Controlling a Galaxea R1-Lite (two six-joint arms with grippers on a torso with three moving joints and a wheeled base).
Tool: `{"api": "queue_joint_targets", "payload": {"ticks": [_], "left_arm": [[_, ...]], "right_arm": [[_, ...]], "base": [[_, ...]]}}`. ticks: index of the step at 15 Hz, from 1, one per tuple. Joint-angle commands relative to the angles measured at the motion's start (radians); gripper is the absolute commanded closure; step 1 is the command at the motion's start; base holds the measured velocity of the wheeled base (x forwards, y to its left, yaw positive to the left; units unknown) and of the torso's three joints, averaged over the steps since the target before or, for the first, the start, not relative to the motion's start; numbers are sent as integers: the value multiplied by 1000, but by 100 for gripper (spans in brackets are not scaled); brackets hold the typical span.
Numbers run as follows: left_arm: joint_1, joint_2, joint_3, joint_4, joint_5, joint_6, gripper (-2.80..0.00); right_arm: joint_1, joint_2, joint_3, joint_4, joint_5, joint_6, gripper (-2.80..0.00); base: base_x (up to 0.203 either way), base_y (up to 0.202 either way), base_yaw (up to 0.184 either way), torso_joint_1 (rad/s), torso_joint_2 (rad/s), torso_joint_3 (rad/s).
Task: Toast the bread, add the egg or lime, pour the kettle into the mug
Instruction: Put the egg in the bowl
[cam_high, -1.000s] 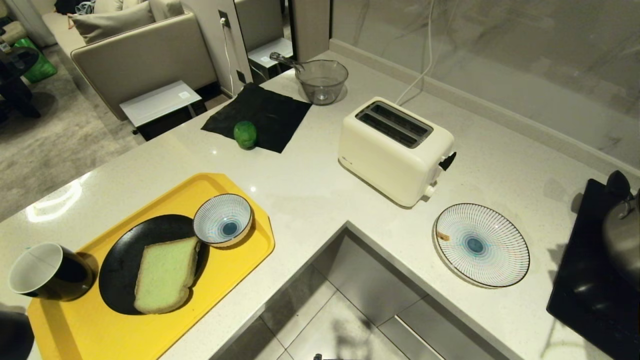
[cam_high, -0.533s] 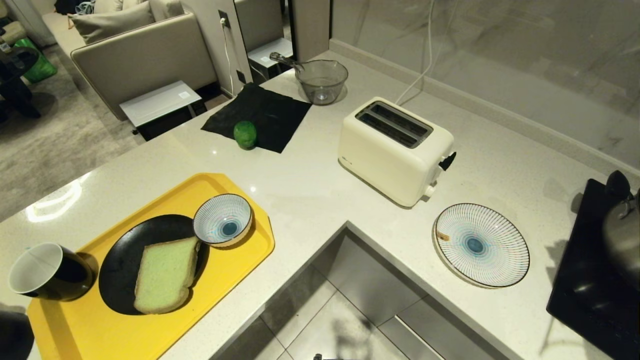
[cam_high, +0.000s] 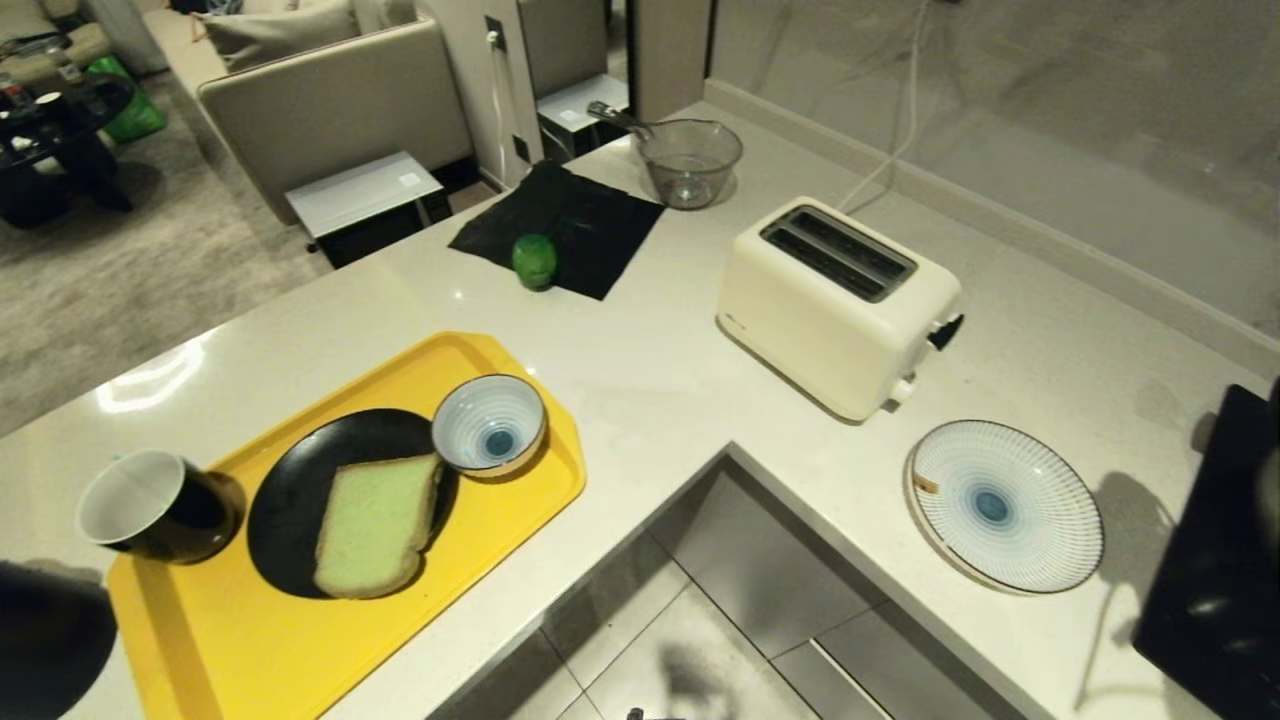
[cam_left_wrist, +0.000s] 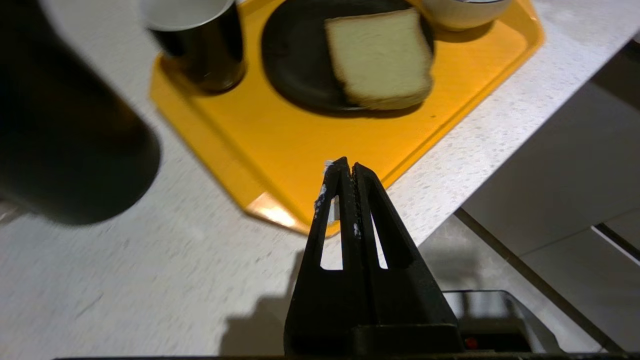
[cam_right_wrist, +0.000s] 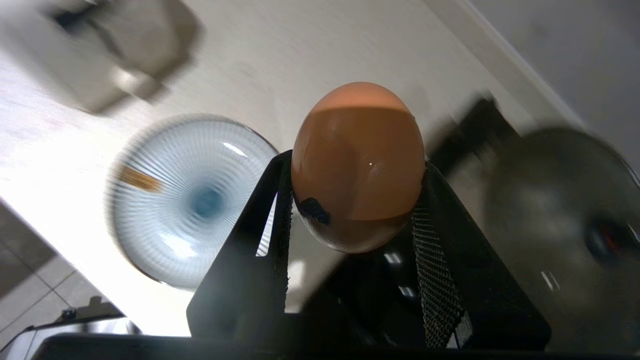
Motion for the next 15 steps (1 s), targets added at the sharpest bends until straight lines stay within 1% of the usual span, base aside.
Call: {"api": "queue_joint_targets", "payload": {"ticks": [1,3,15], "left_arm": [[0,-1,0,0,1,0,0],[0,-1,0,0,0,0,0],[0,-1,0,0,0,0,0]], "right_arm": [[3,1,-2,0,-1,-1,0],[20,1,-5,0,-2,0,0],[38,16,-20,0,-1,5,0]], "base": [[2,-4,172,2,2,-1],[3,-10,177,0,3,5],[0,-9,172,2,3,4]]}}
